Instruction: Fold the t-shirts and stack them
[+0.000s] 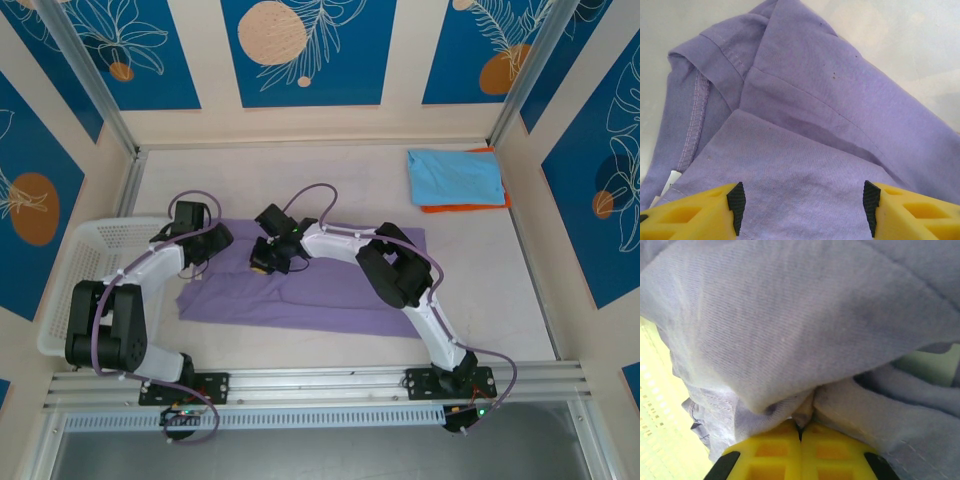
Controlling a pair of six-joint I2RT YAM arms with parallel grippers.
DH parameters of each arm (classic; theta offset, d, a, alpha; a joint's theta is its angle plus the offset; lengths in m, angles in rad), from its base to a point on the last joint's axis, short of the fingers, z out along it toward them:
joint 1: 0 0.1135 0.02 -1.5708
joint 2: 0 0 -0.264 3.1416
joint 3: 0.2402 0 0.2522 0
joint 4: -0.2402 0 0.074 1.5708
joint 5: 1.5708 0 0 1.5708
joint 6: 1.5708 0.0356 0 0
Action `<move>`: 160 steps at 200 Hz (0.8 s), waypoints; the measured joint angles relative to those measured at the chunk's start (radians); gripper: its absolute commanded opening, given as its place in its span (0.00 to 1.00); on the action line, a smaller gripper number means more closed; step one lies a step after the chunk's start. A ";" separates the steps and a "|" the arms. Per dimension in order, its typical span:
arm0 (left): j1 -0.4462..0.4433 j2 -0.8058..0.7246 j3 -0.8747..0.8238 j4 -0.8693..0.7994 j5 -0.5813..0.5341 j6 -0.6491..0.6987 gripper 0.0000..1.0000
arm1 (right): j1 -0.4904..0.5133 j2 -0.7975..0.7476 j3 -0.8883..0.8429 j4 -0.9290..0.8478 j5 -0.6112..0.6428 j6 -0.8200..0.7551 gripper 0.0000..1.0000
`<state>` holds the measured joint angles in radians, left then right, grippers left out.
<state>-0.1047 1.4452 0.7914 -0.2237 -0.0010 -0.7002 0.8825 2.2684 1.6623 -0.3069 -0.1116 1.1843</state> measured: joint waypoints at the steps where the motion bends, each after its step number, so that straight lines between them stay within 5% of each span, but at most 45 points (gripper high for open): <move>1: 0.000 0.000 0.000 0.000 0.000 0.000 0.66 | 0.000 0.000 0.000 -0.001 0.000 0.000 0.01; 160: 0.000 0.045 0.025 -0.031 -0.012 0.023 0.73 | 0.002 -0.121 0.003 -0.105 -0.054 -0.054 0.00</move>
<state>-0.1047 1.4899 0.8165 -0.2546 -0.0132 -0.6773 0.8845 2.1475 1.6657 -0.4118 -0.1654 1.1305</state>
